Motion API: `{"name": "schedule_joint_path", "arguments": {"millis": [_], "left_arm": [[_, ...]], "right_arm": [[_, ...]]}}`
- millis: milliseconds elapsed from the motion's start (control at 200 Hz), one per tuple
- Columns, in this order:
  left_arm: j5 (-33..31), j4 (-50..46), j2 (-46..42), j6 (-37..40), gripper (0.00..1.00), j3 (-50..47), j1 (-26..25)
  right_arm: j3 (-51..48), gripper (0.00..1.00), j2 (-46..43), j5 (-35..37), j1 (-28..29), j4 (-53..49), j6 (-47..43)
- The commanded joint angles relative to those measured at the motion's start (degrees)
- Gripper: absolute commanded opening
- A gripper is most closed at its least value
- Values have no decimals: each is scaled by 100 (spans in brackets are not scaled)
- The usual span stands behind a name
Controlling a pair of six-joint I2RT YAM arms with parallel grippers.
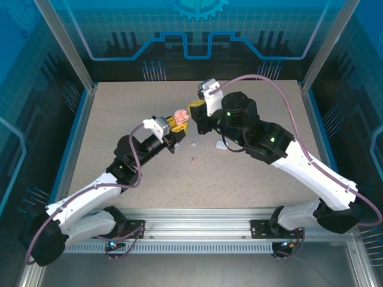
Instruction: Insert the wireless bluetooth earbuds into the charging case
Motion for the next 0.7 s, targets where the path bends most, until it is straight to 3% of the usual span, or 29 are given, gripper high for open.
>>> {"name": "schedule_joint_path", "arguments": {"millis": [0, 695], "left_arm": [[-62, 208, -5, 140, 0, 172, -46], [-110, -49, -75, 166, 0, 255, -103]], "right_arm": [[-103, 8, -53, -101, 127, 476, -258], [-100, 7, 435, 10, 278, 421, -424]]}}
